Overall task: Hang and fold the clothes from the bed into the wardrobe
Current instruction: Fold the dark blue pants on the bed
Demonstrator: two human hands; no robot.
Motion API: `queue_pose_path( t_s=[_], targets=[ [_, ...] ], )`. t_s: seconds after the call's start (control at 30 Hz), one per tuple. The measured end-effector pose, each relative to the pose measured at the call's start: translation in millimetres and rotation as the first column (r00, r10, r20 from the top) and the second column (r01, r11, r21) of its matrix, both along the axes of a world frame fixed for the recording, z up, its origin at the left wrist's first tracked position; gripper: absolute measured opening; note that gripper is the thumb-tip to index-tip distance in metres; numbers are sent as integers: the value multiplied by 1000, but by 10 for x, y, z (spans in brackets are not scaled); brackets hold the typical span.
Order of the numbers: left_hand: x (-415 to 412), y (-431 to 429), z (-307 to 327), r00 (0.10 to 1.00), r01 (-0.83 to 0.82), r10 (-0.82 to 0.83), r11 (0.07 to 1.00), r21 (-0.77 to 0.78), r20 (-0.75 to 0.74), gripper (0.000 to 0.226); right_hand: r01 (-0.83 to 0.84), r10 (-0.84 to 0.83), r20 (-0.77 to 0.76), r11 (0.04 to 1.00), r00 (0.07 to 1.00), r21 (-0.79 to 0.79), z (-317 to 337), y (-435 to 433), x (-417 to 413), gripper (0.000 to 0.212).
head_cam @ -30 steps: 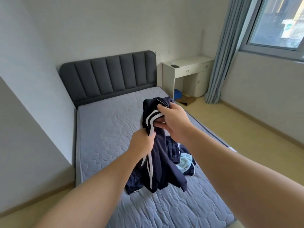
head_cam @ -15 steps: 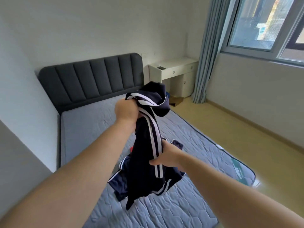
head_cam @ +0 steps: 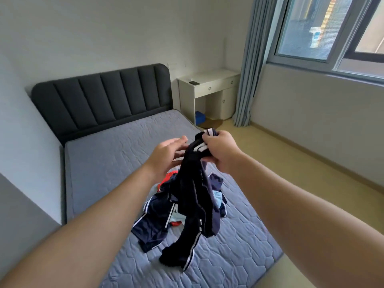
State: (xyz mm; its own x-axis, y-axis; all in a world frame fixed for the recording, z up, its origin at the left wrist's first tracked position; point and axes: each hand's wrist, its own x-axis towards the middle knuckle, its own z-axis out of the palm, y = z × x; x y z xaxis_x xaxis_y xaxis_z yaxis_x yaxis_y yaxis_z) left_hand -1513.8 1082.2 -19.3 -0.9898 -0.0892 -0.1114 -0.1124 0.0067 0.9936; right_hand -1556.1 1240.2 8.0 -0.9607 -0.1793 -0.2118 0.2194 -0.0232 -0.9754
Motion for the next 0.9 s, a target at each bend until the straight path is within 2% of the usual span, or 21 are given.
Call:
queue_pose_path(
  t_s=[0.07,0.13,0.23,0.27,0.33,0.43,0.53,0.6,0.67,0.7,0.73,0.8,0.87,0.9],
  targets=[
    [61,47,-45,993,118,-119,992,-52,-23,45,74,-71,54,996,996,-57,66,59,-54,3],
    [106,93,-111,985,167,-170,983,-72,-37,59,126,-117,76,983,990,-132,82,103,-86,5],
    [127,182,-166,985,153,-167,966,-210,-47,81,141,-125,89,967,988,-214,87,123,-109,40],
    [123,216,-176,988,124,-146,950,-287,-55,83,129,-110,94,964,989,-232,99,117,-99,45],
    [93,276,-164,992,15,-64,915,-404,-107,72,116,-91,103,956,991,-271,105,112,-102,38],
    [19,302,-43,992,-107,74,923,-369,-102,44,118,-37,198,901,979,-417,92,197,-108,30],
    [-78,295,89,992,-129,123,914,-385,-40,41,93,7,216,888,976,-451,58,336,-85,23],
    [-141,305,145,979,-192,202,907,-375,-14,39,85,-28,170,937,985,-339,7,397,-24,17],
    [-198,333,207,948,-295,318,903,-312,23,38,45,-40,61,996,997,-75,-85,417,97,18],
    [-222,357,243,929,-344,366,903,-258,44,36,2,-1,-14,996,1000,85,-161,413,172,20],
    [-256,391,282,913,-383,402,903,-196,65,33,-42,67,-92,968,993,248,-254,395,250,25],
    [-336,464,361,887,-442,449,893,-88,103,28,-95,247,-211,832,946,547,-455,333,434,49],
    [-421,532,431,872,-474,472,880,-13,132,28,5,314,-286,665,905,747,-657,276,583,73],
    [-455,561,465,871,-477,469,878,22,147,27,89,308,-333,603,891,793,-734,252,631,80]
  ],
)
